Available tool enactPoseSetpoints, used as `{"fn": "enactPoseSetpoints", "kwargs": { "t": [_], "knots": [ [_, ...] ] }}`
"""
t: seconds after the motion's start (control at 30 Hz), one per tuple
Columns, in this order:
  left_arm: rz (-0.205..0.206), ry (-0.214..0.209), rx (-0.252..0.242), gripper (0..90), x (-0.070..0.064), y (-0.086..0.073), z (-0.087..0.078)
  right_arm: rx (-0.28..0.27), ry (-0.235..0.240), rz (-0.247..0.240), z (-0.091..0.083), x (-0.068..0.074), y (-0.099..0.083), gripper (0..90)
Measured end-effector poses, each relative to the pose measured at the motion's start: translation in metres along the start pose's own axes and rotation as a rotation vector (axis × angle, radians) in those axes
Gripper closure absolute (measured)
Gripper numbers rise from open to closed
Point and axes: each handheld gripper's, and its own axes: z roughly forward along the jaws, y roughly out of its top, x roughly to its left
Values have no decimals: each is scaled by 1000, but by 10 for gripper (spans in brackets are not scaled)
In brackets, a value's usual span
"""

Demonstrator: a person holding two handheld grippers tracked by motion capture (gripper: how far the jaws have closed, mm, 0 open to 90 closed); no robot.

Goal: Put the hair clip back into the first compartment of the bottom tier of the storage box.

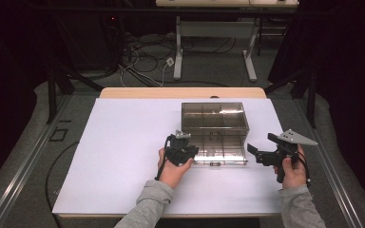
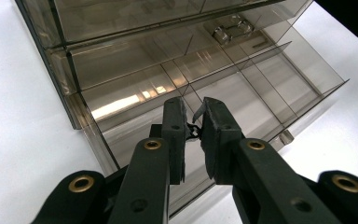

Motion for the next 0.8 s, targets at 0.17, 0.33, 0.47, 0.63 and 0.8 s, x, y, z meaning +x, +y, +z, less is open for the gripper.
{"fn": "enactPoseSetpoints", "kwargs": {
  "t": [0.17,0.33,0.47,0.63,0.8],
  "knots": [
    [0,0,-3,801,-1,0,0,5,2,1,0,0,0,25],
    [7,1,0,801,-1,0,1,4,-3,0,0,0,0,25],
    [9,8,-7,800,-2,0,2,-6,-3,3,1,0,-1,25],
    [9,15,-9,765,-2,0,2,-4,-1,3,1,0,-1,25],
    [22,18,-17,723,-3,0,0,-5,0,5,1,0,-1,25]
  ]
}}
